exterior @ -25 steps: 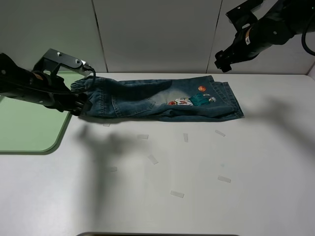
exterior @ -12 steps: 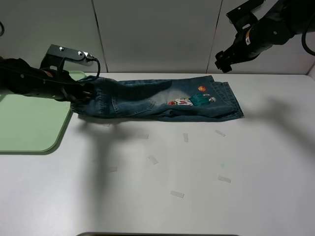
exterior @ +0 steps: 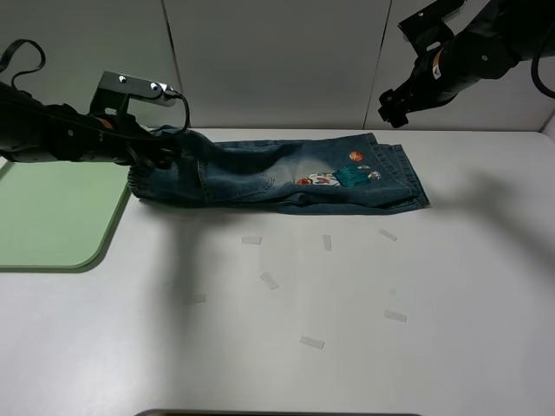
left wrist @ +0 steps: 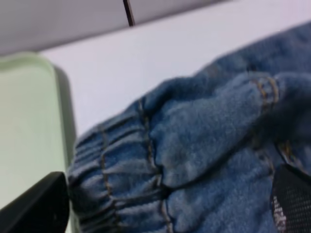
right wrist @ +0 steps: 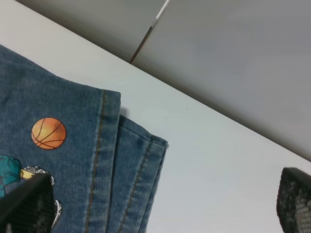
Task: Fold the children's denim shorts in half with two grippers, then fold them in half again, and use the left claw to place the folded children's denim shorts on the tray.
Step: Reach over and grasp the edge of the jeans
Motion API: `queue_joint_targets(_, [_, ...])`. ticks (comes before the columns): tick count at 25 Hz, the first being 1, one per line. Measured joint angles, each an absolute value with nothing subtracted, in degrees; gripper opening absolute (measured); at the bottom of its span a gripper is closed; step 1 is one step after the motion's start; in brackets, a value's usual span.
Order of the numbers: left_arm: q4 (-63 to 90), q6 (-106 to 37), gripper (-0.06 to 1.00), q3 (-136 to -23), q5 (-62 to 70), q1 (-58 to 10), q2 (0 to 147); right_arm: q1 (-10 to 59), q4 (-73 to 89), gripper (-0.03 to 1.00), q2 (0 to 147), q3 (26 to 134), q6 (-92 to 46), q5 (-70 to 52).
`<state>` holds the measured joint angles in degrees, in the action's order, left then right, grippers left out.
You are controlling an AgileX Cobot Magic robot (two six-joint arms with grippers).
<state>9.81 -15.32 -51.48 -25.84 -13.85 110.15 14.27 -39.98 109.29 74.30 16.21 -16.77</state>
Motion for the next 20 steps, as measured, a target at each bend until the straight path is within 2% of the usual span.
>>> queue_joint_targets(10, [10.41, -22.18, 0.82, -54.18, -33.83, -13.85, 117.98, 14.27, -39.98, 0.69, 109.29, 74.3, 16.22, -16.66])
queue_joint_targets(20, [27.89, -42.29, 0.82, -54.29, -41.58, -13.85, 121.54, 14.27, -39.98, 0.69, 109.29, 74.3, 16.22, -16.39])
